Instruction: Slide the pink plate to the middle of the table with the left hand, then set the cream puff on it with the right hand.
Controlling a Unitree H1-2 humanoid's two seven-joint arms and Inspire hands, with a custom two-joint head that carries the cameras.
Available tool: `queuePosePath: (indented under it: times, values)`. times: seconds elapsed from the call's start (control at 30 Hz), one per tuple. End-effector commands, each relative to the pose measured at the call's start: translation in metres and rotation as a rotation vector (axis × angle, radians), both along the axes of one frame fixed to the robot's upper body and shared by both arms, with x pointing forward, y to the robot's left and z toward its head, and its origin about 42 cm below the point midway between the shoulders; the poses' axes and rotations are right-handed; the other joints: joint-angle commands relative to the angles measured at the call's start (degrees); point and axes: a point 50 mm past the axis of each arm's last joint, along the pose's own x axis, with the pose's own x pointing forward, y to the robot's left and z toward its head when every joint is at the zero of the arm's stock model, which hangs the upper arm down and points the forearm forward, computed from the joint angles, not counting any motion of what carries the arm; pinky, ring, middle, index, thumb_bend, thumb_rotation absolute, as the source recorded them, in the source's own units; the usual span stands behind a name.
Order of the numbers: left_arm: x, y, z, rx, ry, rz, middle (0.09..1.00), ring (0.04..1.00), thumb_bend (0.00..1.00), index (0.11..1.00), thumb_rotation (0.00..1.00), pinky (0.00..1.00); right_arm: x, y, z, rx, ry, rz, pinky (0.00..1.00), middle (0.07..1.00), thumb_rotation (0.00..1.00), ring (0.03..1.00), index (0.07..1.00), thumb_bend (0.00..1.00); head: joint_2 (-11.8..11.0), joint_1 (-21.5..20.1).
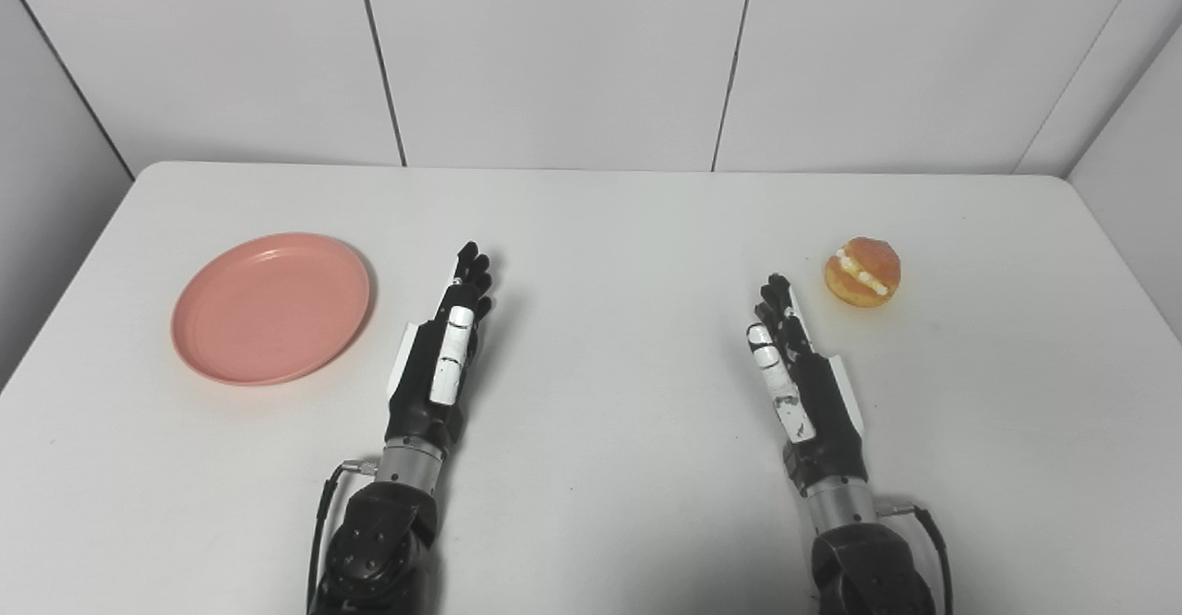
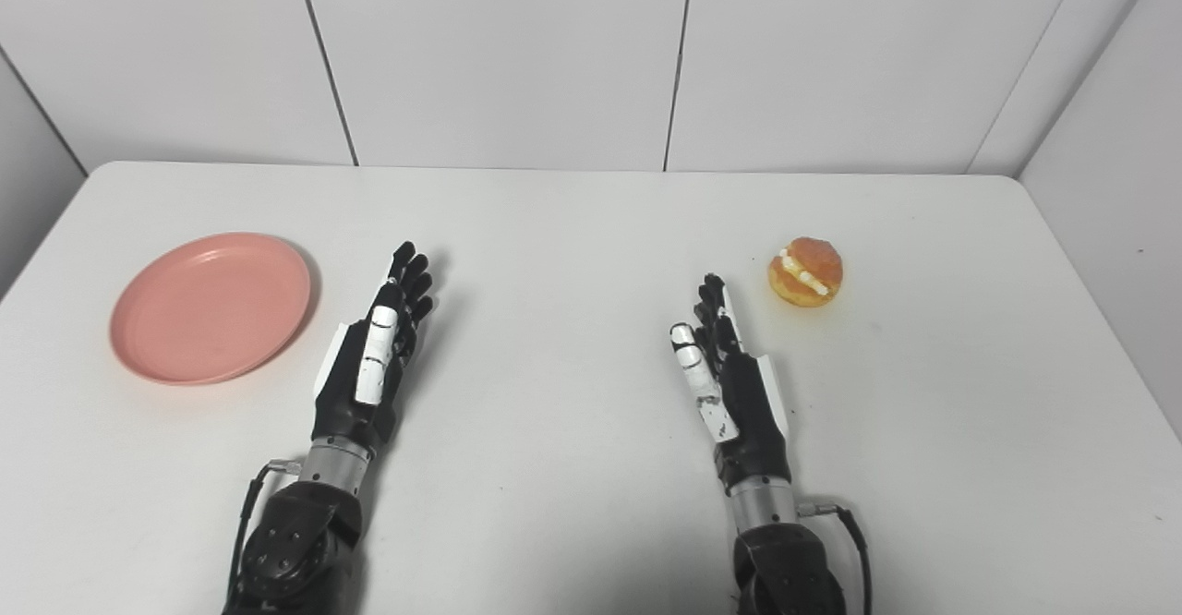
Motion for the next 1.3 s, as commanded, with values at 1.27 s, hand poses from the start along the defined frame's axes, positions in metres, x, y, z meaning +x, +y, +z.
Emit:
queuePosePath:
  times: [1.27]
  values:
    - [-0.022, -0.005, -0.023, 0.012, 0.064, -0.038, 1.000, 1.000, 0.72, 1.000, 1.00, 1.00, 0.019, -0.013, 0.015, -0.007, -0.063, 0.038, 1.00, 1.000, 1.00, 1.000, 1.000, 0.55, -1.8, 5.9]
